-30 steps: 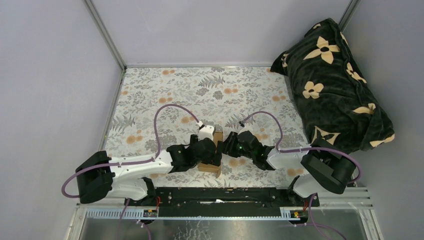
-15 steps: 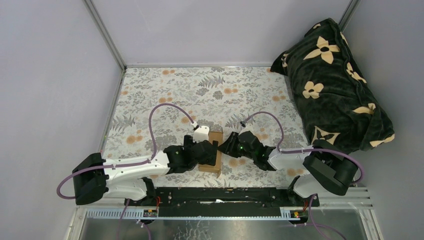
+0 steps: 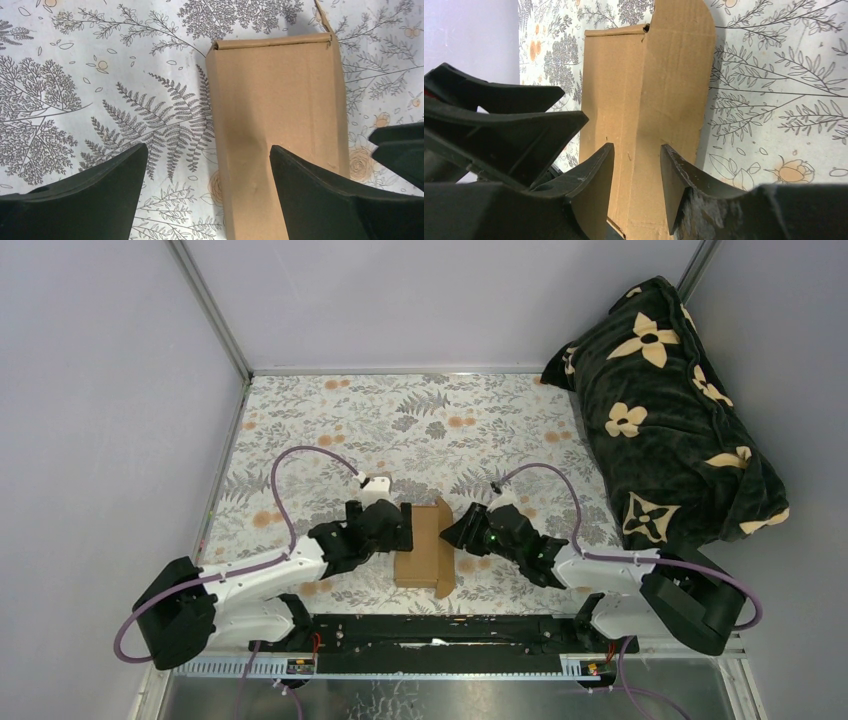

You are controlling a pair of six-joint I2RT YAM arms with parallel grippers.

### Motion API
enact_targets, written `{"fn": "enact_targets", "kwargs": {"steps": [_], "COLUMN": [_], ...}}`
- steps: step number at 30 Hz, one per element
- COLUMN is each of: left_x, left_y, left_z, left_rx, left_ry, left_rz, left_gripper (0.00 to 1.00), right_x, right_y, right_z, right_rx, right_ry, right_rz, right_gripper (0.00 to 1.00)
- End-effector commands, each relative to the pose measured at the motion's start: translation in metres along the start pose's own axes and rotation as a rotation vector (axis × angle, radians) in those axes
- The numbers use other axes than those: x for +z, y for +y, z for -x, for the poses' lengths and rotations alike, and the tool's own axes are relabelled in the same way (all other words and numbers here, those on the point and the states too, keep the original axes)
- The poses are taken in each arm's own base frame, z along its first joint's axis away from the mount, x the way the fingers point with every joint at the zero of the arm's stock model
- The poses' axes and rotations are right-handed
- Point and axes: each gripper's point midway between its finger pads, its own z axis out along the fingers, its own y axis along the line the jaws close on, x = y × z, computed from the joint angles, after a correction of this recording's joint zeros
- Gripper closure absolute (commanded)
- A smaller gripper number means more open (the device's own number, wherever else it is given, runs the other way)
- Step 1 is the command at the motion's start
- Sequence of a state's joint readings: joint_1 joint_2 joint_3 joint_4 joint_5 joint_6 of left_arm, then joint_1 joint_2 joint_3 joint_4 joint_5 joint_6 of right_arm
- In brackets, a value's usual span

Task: Fold the paper box
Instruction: Close the paper box at the center of the board.

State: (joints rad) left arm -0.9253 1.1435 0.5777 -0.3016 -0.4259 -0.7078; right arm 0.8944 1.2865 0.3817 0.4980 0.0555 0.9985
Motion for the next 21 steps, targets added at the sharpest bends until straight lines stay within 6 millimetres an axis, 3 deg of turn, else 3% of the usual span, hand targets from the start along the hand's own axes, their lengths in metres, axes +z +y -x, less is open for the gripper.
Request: {"fn": "enact_targets", "kwargs": {"steps": [1,4,10,21], "left_x": [0.008,0.008,-0.007,-0.001], "left_y": [-0.01,-0.003,0.014,0.057], "left_z": [0.026,0.033,0.034,0.011], "left_rx": [0.013,0.002,-0.04,-0.149], "left_ry": [-0.04,-0.04,-0.035,-0.002], "left_rz": [-0.044,-0.031,0.018,0.204], "left_gripper": [0.02,0.02,0.02,0.03], "right_x": [-0.008,-0.012,-0.013,0.011], "right_y": [0.002,-0.004,-0.021,-0.023], "right_z": [0.009,0.013,0.02,0.016], "right_rx": [-0.027,-0.042,-0.091,-0.205], "right_ry": [-0.059,-0.079,-0.08,0.019], "right_rz": [0.013,-0.009,-0.086,-0.11], "right_gripper": [0.52,0.52,0.61,0.66]}}
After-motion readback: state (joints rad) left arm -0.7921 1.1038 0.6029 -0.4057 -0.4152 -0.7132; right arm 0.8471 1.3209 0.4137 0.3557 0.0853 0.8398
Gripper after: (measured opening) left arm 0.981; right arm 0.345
